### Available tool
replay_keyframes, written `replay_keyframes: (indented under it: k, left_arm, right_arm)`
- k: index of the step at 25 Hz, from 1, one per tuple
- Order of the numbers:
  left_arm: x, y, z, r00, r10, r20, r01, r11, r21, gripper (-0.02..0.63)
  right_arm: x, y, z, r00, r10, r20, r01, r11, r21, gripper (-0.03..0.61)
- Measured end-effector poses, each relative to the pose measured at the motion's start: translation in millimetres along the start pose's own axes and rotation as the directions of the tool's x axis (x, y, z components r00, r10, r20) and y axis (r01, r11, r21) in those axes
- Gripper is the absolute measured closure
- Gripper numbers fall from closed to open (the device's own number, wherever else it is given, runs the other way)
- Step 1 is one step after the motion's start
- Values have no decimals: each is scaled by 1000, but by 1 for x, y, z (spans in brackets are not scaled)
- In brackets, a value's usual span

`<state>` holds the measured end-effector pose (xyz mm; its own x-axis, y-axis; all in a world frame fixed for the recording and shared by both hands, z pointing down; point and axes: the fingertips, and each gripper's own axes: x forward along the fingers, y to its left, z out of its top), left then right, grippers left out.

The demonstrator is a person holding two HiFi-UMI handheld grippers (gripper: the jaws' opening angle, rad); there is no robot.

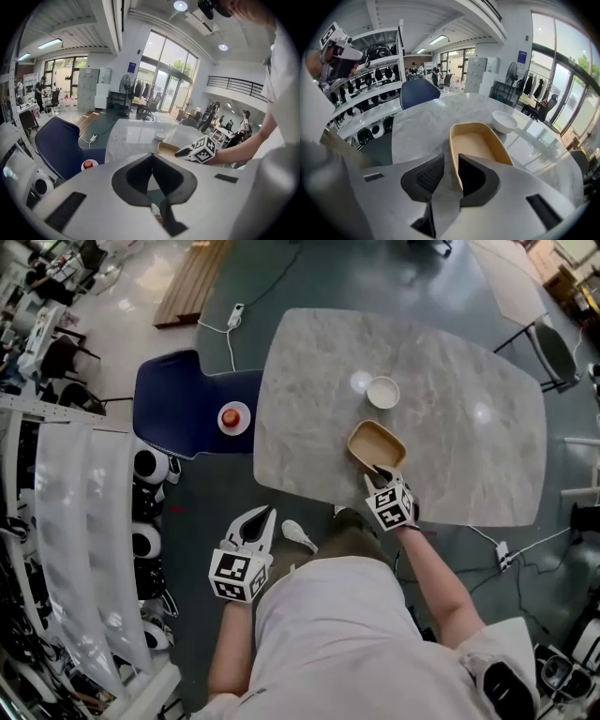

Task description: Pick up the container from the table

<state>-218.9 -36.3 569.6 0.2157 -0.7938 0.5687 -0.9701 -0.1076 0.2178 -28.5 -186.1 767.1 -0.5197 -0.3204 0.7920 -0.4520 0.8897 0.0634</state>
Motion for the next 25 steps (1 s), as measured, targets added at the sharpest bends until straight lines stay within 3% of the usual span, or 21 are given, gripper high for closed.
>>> replay_keyframes:
  k: [6, 12, 25]
  left_arm:
    - [-5, 3, -1, 998, 59, 12, -58, 997, -46, 611]
    - [-16, 14, -8, 995, 96, 13, -95, 993, -72, 611]
    - [-4, 19, 4, 998, 27, 52, -24, 999, -46, 611]
  right_arm:
    - [21, -1, -4, 997, 40, -70, -43, 998, -43, 485]
    - [29, -3, -1, 995, 41, -94, -47, 997, -57, 529]
    - [-5, -6, 32, 1000, -3, -2, 3, 1000, -31, 543]
